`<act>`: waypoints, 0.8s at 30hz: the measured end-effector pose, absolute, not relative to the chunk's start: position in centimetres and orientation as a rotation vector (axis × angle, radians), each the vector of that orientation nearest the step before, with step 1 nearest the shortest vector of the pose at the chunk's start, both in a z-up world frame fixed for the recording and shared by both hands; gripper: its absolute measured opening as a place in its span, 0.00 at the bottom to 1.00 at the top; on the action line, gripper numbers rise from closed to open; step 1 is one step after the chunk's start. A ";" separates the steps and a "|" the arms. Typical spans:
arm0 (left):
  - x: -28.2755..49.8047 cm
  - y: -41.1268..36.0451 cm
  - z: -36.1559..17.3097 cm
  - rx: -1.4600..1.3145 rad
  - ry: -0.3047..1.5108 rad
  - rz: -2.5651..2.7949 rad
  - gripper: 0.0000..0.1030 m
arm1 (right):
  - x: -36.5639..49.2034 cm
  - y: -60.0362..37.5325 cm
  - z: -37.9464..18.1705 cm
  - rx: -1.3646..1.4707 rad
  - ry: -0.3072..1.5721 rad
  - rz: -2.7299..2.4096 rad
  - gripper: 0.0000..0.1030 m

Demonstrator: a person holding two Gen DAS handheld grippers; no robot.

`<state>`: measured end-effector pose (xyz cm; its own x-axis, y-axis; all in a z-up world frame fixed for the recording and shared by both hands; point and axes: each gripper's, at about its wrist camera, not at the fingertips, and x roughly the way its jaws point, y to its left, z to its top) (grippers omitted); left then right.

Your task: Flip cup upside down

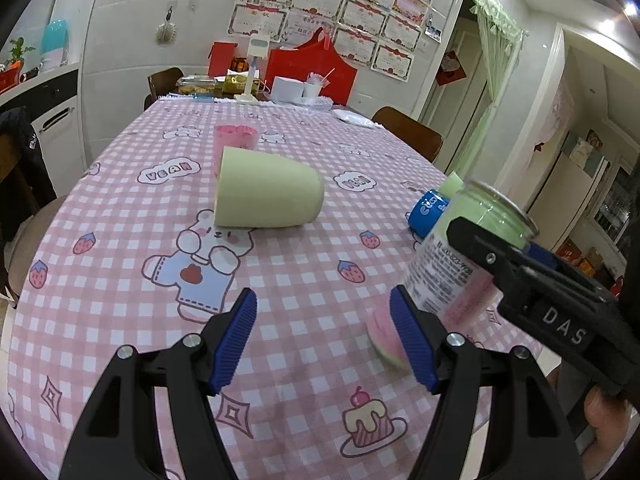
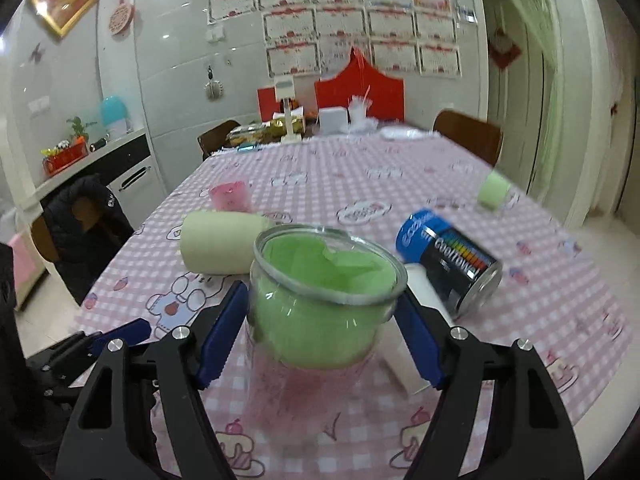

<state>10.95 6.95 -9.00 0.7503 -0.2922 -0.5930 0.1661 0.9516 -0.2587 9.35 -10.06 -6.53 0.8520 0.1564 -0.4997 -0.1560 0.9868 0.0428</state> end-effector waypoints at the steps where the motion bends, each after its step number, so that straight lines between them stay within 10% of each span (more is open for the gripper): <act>1: 10.9 6.9 -9.0 -0.194 0.677 -0.252 0.66 | 9.5 -9.9 -6.6 -0.010 0.523 0.159 0.68; 24: 9.4 6.3 -8.1 -0.132 0.664 -0.213 0.66 | 7.8 -10.4 -6.7 0.079 0.524 0.245 0.79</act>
